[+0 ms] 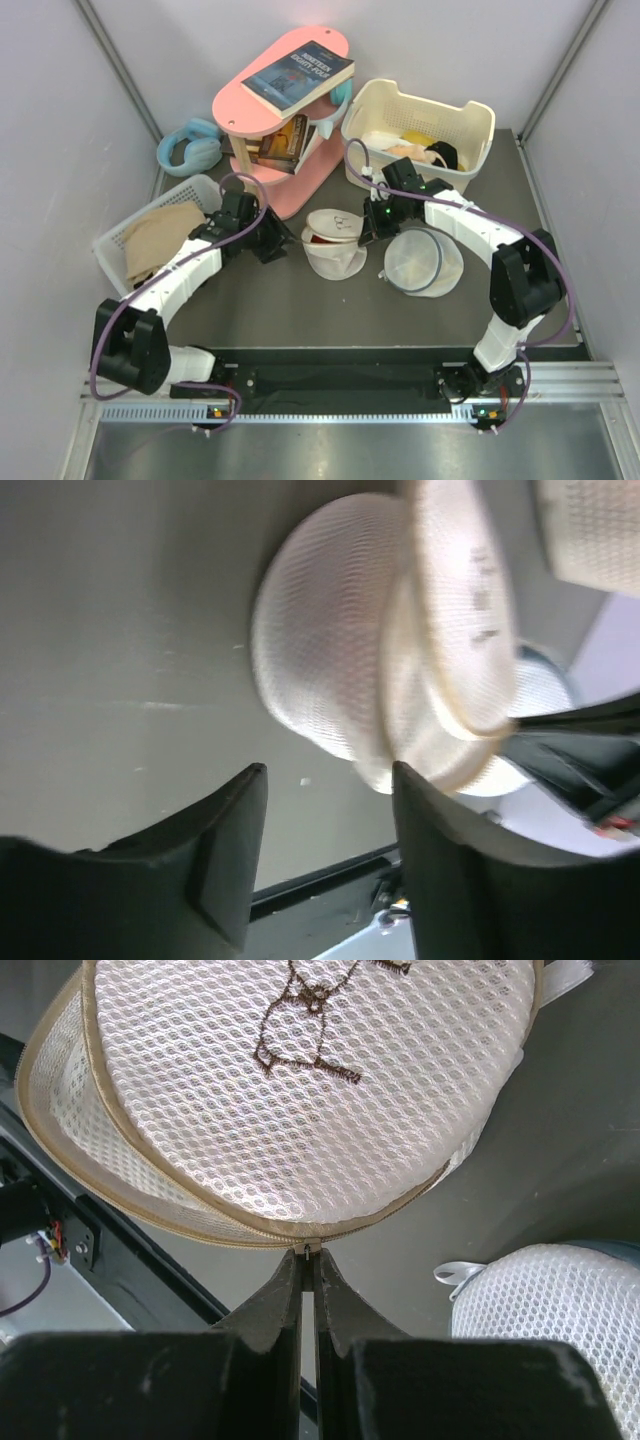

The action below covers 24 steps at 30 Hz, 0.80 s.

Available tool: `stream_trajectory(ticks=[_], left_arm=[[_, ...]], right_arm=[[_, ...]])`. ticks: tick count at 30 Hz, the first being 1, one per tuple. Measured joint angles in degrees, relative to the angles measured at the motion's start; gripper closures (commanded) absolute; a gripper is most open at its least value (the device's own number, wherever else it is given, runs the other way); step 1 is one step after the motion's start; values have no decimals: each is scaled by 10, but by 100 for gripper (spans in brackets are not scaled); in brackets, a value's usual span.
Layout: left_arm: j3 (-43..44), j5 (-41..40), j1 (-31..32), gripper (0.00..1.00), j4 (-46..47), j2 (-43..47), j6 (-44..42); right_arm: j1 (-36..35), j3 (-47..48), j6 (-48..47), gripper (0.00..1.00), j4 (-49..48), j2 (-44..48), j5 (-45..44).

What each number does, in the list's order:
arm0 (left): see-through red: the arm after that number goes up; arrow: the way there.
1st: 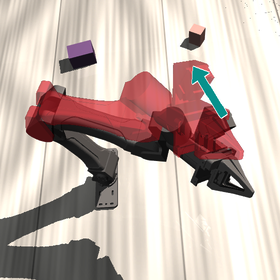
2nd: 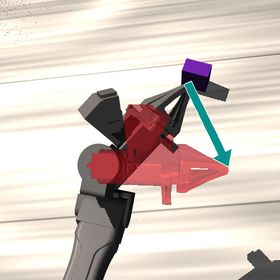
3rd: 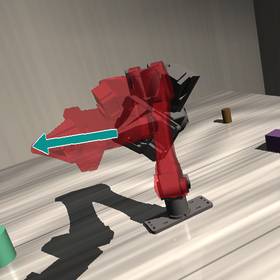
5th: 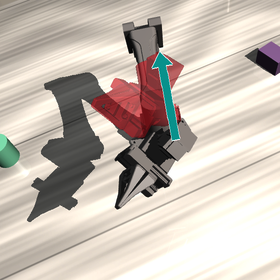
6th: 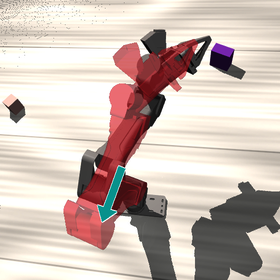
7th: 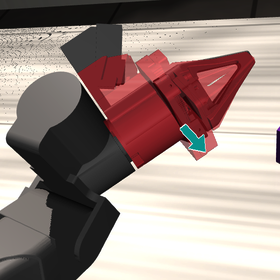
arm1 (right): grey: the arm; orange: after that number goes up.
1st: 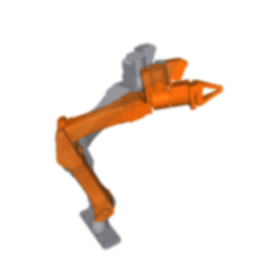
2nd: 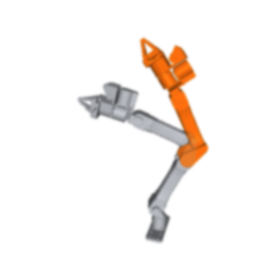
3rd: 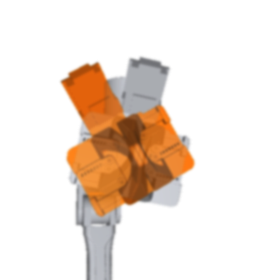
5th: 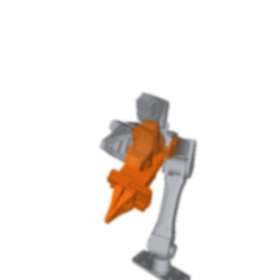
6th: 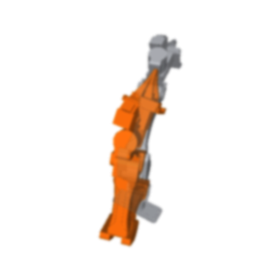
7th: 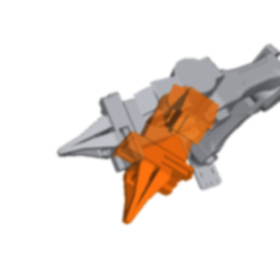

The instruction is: Unzip the laundry bag and remove the bra

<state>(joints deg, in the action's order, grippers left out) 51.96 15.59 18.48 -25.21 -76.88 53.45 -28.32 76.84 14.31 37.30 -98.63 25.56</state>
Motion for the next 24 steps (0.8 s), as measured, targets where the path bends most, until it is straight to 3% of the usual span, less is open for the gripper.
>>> stream_trajectory(ticks=[5,9,13,14,16,21,24], left_arm=[[-1,11,2,30,55,23,48],[-2,15,17,34,85,0,65],[5,19,43,46,90,-46,67],[7,20,49,56,90,-57,67],[11,20,59,63,88,-71,67],[16,21,70,100,87,-81,64],[18,21,70,100,86,-87,65]], right_arm=[[0,-8,3,100,-6,0,4],[-1,-11,5,100,-9,0,7],[-2,-11,8,100,-10,0,7],[-2,-11,9,100,-10,0,8],[-2,-11,9,100,-10,0,8],[-2,-11,12,100,-13,0,9],[-2,-11,13,100,-13,0,8]])
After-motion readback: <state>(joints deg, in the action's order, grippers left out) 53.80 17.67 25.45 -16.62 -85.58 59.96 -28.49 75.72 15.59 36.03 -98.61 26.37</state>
